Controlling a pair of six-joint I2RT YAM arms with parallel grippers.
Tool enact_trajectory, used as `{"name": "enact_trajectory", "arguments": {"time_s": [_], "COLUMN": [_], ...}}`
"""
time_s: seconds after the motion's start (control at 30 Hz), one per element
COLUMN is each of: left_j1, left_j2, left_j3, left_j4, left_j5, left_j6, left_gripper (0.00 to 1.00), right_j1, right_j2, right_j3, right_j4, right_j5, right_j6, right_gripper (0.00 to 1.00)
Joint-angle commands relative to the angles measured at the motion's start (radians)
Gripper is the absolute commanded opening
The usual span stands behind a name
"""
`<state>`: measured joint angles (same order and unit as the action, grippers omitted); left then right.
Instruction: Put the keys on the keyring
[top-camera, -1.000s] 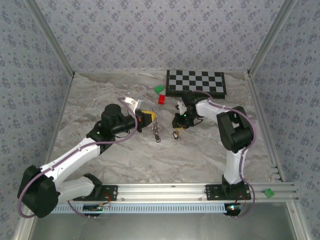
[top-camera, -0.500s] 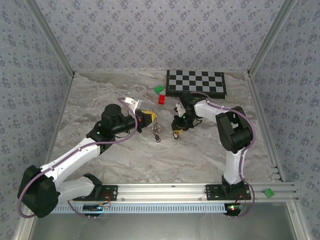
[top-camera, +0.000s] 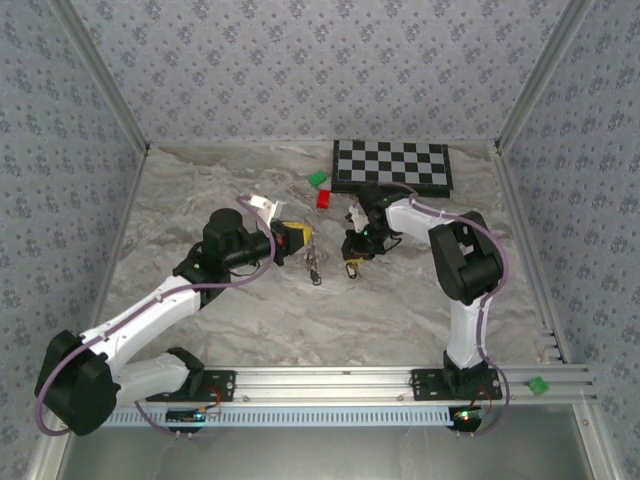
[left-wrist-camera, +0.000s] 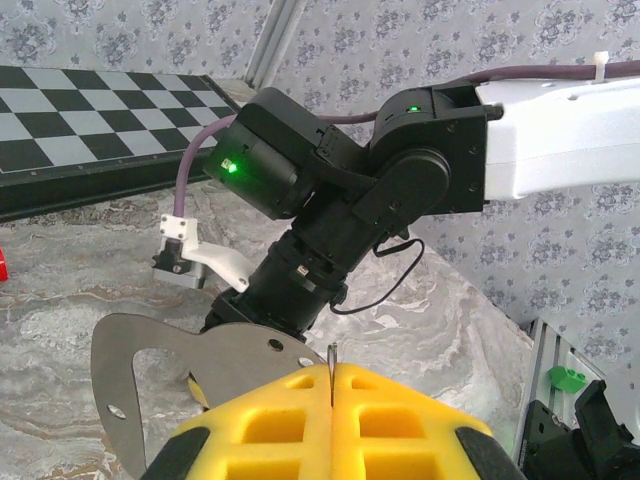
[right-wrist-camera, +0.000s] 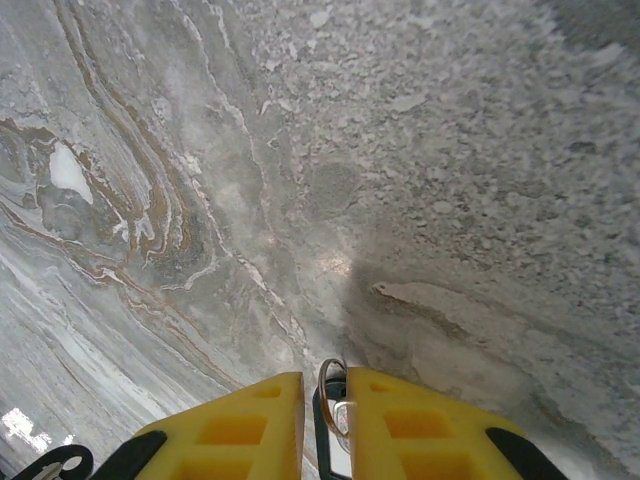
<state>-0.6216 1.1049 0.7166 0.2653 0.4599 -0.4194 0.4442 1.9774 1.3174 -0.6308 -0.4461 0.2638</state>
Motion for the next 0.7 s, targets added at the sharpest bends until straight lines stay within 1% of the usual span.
{"name": "enact_trajectory", "arguments": {"time_s": [0.0,0.03,0.23,0.27,0.33,0.37,0.57,0.67], "left_j1": [0.006,0.006,0.006,0.006,0.006,0.006,0.006,0.006], "left_j2": [-0.020,-0.020,-0.021,-0.020,-0.020,-0.020,-0.020,-0.023], "left_j3": [0.006,0.006,0.005,0.004,0.004,0.004,0.004,0.003], "left_j4": [0.060,0.059,0.060,0.059,0.061,0.061,0.062,0.062], "left_j5": [0.028,0.029,0.032,0.032,0.034,0.034,0.033,0.030], "left_j6": [-0.007,-0.007,-0.009,-0.009,-0.009,-0.009,-0.009,-0.007], "left_gripper": [0.00,0.00,0.00,0.00,0.00,0.00,0.00,0.00], "right_j1": [0.008,0.007,0.009,0.009,0.010,0.010,0.013,0.023], "right_j2": [0.021,0.021,0.019,0.019,0.013,0.010,-0.048,-0.115], "right_j3": [0.032,0.032,0.028,0.029,0.029,0.029,-0.004,-0.050], "right_j4": [-0.042,-0.045,-0.048,-0.050,-0.049,-0.047,-0.007,0.056], "right_j5": [0.015,0.019,0.035,0.035,0.037,0.037,0.030,0.042], "right_j6": [-0.022,-0.025,-0.028,-0.029,-0.031,-0.031,-0.038,-0.055], "right_gripper": [0.18,0.16,0.13,0.10,0.02,0.00,0.00,0.00]}}
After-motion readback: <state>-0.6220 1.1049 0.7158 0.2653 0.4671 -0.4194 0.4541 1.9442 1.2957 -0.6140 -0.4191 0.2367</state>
